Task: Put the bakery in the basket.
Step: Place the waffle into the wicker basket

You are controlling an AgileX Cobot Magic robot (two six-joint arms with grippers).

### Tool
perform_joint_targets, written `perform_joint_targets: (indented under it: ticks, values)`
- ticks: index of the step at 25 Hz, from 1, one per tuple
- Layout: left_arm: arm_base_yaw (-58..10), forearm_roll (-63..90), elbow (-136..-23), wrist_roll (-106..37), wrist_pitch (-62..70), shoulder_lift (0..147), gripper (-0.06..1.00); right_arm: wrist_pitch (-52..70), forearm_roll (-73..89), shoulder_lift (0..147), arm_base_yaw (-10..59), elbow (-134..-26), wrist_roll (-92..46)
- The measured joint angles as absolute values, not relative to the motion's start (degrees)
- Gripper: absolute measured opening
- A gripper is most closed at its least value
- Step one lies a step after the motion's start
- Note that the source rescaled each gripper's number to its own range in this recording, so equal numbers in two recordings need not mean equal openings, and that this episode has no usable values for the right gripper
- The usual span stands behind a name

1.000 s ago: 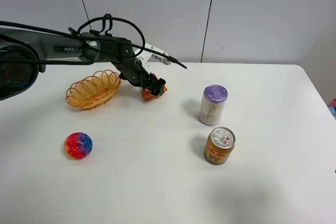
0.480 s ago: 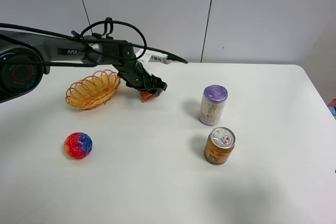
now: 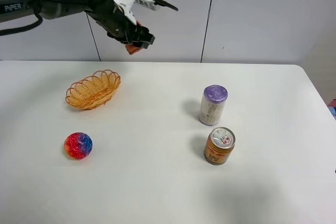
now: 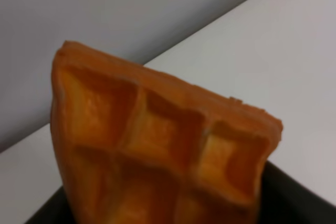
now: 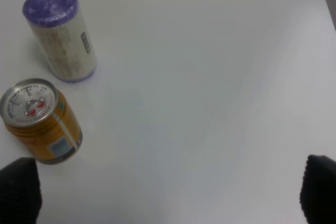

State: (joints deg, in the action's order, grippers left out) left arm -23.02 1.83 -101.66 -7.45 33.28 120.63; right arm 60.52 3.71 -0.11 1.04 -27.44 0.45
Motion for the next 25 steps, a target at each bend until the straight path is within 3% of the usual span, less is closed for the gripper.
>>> perform_joint_targets:
  ticks: [7,15,21,22,24,25]
  values:
    - [-15.3,-1.6,-97.6,-6.5,45.4,120.3,0.02,60.5,3.7,-0.1,1.0,-27.4,0.5]
    - [-11.5,-1.2,-84.1,-6.5,38.4,118.4,0.02,60.5,3.7,-0.1,1.0,-27.4,0.5]
    - [-11.0,-0.4,-80.2,-8.7,33.5,118.3,0.03,60.5,3.7,-0.1,1.0,-27.4,0.5]
    - [-11.0,0.0,-80.2,-8.7,33.0,118.3,0.14,60.5,3.7,-0.1,1.0,-27.4,0.5]
    - [-11.0,1.7,-80.2,-7.3,31.7,118.0,0.63,60.5,3.7,-0.1,1.0,-27.4,0.5]
    - [-11.0,2.6,-80.2,-6.2,31.2,117.8,0.77,60.5,3.7,-0.1,1.0,-27.4,0.5]
